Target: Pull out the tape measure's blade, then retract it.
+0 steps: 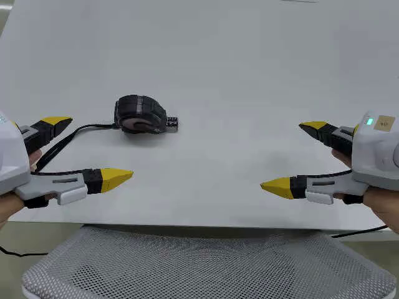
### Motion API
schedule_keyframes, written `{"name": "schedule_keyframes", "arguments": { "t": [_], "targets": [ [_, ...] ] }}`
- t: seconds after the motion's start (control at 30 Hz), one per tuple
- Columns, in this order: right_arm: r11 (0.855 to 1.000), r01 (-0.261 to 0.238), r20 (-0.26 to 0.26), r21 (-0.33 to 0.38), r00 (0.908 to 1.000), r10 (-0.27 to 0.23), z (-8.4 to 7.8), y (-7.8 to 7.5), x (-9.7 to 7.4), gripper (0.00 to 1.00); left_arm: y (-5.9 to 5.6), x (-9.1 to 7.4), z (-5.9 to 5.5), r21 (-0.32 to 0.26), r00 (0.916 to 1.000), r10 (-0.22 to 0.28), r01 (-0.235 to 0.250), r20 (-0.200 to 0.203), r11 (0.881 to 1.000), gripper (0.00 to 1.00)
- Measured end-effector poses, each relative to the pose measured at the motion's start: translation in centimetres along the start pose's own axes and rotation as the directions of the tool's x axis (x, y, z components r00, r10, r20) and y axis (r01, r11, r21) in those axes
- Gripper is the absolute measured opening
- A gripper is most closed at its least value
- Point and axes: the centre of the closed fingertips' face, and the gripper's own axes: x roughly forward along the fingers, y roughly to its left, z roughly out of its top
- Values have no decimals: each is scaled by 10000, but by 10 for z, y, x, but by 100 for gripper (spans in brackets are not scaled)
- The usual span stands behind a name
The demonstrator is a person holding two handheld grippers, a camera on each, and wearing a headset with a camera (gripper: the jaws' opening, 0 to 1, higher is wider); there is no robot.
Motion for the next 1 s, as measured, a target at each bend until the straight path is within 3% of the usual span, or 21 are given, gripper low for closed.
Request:
{"name": "schedule_keyframes", "arguments": {
  "t": [0.63,1.0],
  "targets": [
    [10000,-25,12,-65,10000,25,3,-3,5,87,5,5,-1,-210,10000,-61,60,-40,9998,86],
    [9996,-160,-84,-240,9998,158,11,-10,18,87,10,14,4,-39,9998,-186,186,-72,9998,81]
  ]
}}
